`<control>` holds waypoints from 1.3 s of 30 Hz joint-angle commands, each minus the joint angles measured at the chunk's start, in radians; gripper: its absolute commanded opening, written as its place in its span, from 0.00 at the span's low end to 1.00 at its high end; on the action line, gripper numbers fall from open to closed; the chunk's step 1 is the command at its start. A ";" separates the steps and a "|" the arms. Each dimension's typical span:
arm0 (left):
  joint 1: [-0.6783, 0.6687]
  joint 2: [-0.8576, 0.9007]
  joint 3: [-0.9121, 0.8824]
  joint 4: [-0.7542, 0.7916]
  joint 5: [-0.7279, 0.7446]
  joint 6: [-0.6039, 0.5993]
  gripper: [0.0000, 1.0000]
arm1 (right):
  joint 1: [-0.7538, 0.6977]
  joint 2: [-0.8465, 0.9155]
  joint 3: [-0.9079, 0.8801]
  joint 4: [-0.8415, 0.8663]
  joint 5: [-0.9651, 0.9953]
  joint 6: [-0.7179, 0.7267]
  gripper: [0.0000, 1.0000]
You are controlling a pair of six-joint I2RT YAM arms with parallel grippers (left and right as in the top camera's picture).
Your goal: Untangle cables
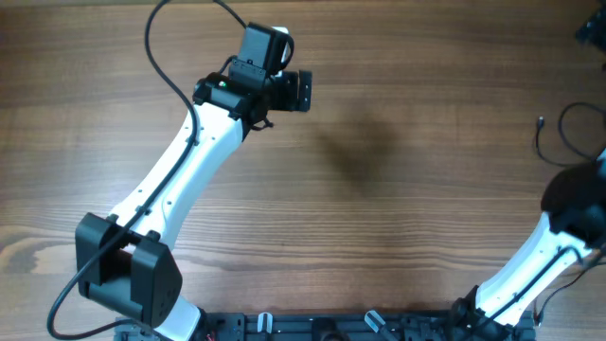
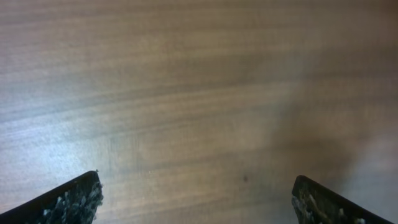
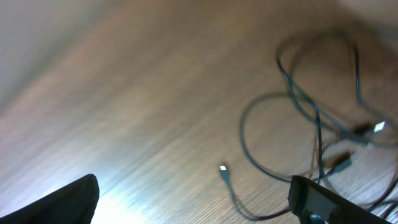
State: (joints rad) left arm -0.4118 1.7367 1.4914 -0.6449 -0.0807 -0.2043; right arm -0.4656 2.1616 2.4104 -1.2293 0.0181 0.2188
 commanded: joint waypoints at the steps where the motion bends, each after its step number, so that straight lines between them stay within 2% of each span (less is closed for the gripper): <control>1: 0.057 -0.038 -0.001 0.013 -0.022 -0.065 1.00 | 0.064 -0.124 0.018 -0.002 -0.077 -0.097 1.00; 8: 0.127 -0.175 -0.035 0.003 -0.058 -0.009 1.00 | 0.208 -0.206 0.016 -0.024 -0.098 -0.146 1.00; 11: 0.153 -0.264 -0.170 0.053 -0.093 -0.012 1.00 | 0.281 -0.266 0.009 0.006 -0.044 -0.153 1.00; 14: 0.187 -0.374 -0.320 0.157 -0.075 -0.017 1.00 | 0.339 -0.371 -0.092 0.067 -0.028 -0.177 1.00; 16: 0.215 -0.454 -0.408 0.214 -0.031 -0.017 1.00 | 0.370 -0.456 -0.232 0.116 -0.018 -0.169 1.00; 23: 0.232 -0.578 -0.496 0.185 -0.029 0.011 1.00 | 0.515 -1.019 -1.236 0.685 -0.018 -0.082 1.00; 26: 0.230 -0.617 -0.558 0.193 0.041 0.014 1.00 | 0.527 -1.191 -1.512 0.777 -0.015 -0.055 1.00; 30: 0.210 -0.679 -0.721 0.225 0.046 0.013 1.00 | 0.527 -1.198 -1.579 0.755 -0.016 -0.055 1.00; 33: 0.178 -0.753 -0.858 0.312 0.035 0.003 1.00 | 0.528 -1.184 -1.581 0.772 -0.043 -0.055 1.00; 36: 0.178 -0.813 -0.883 0.315 0.027 -0.009 1.00 | 0.552 -1.236 -1.582 0.763 -0.042 0.001 1.00; 39: 0.179 -0.850 -0.883 0.301 0.023 -0.003 1.00 | 0.654 -1.365 -1.598 0.759 0.144 0.024 1.00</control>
State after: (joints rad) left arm -0.2302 0.9283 0.6140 -0.3424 -0.0540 -0.2077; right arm 0.1177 0.9108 0.8261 -0.4744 0.0128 0.2012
